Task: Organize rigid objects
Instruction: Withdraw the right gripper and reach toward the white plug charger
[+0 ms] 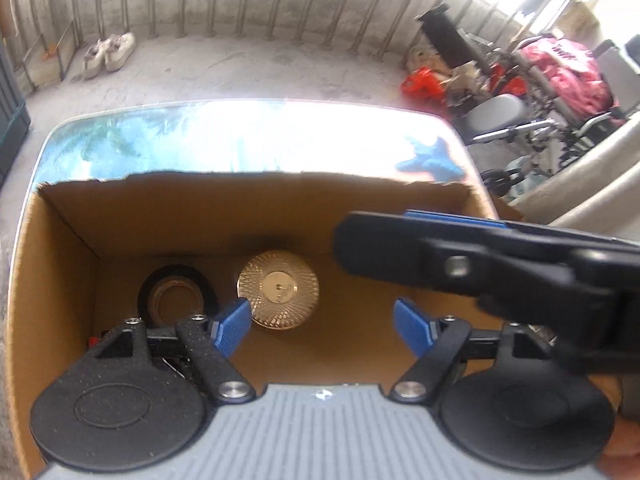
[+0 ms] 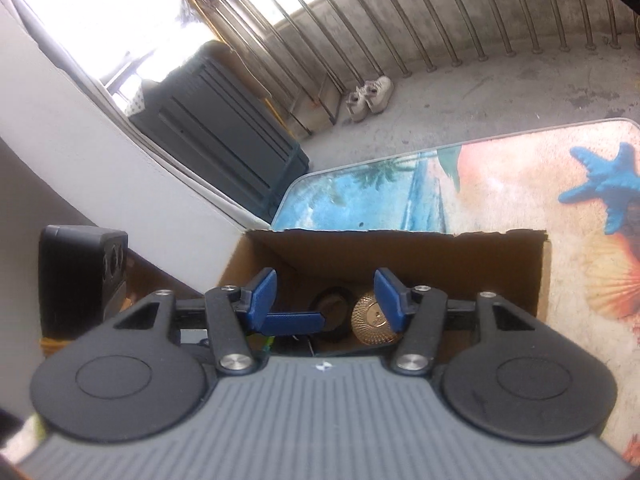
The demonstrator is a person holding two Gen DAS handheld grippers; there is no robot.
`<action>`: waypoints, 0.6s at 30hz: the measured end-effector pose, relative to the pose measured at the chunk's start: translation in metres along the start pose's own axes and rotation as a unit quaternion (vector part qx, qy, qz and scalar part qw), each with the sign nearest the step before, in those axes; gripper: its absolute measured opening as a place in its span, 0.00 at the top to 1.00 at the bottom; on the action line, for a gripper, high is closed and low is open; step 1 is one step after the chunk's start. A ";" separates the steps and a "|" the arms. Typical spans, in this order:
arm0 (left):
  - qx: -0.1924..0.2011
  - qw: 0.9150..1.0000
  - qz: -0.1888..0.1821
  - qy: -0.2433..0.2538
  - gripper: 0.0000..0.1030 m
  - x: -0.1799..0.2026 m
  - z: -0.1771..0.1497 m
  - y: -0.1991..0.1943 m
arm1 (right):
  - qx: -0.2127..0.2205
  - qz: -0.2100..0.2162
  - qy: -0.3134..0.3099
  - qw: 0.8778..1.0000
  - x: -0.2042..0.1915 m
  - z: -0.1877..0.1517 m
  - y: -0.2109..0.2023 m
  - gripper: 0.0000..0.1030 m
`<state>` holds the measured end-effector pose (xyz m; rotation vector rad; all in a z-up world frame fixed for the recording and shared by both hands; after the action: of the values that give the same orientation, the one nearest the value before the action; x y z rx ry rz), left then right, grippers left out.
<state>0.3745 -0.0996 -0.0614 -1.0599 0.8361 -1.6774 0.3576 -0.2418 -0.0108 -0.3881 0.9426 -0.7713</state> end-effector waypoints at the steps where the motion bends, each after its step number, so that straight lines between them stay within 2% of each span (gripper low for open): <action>1: 0.012 1.000 -0.005 0.008 0.18 0.004 -0.001 -0.012 | 0.014 0.006 -0.001 1.000 -0.004 -0.003 -0.015 0.46; 4: 0.052 0.998 -0.015 0.036 0.16 0.016 -0.008 -0.048 | 0.062 0.028 0.007 0.998 -0.014 -0.014 -0.067 0.43; 9: 0.113 0.988 -0.039 0.093 0.11 0.042 -0.038 -0.107 | 0.128 0.058 0.020 0.990 -0.020 -0.052 -0.140 0.37; 14: 0.147 0.977 -0.053 0.146 0.10 0.059 -0.091 -0.142 | 0.144 0.073 0.034 0.986 -0.022 -0.115 -0.171 0.33; 18: 0.156 0.970 -0.041 0.183 0.07 0.060 -0.140 -0.142 | 0.145 0.069 0.067 0.985 -0.019 -0.173 -0.173 0.33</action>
<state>0.1854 -0.1038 0.0248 -0.5845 0.7288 -2.0325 0.1339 -0.3401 0.0106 -0.0160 0.9553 -0.8015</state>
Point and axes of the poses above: each gripper's, at about its wrist camera, not at the fingertips, and y roughly the way its jaws point, x to its right, z to its top, the point moved 9 cm from there along y, roughly the way its jaws point, and after that the axes turned 3 degrees about -x, right-handed, at the moved point
